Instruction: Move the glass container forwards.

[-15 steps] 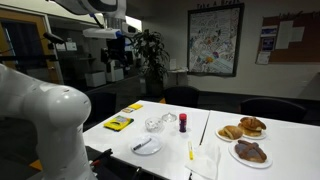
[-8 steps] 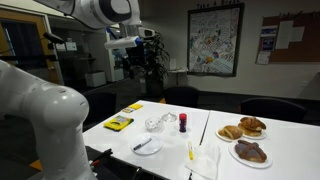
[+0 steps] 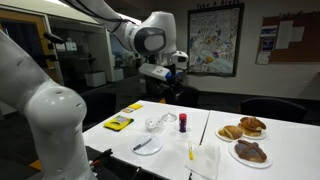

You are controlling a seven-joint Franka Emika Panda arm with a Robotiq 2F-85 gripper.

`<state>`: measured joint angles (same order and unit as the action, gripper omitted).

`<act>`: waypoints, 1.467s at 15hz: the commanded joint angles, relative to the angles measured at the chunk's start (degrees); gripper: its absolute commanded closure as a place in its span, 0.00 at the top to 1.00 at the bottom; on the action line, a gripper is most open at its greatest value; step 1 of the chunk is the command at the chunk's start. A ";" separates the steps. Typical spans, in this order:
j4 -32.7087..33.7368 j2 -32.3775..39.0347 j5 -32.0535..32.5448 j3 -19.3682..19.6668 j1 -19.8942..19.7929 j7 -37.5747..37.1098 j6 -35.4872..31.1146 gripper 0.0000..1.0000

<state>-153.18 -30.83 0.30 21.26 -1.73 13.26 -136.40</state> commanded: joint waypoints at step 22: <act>28.46 42.25 -20.18 -6.07 -3.85 22.69 18.29 1.00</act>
<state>-130.98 4.36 -20.82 19.35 -2.40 36.80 -118.32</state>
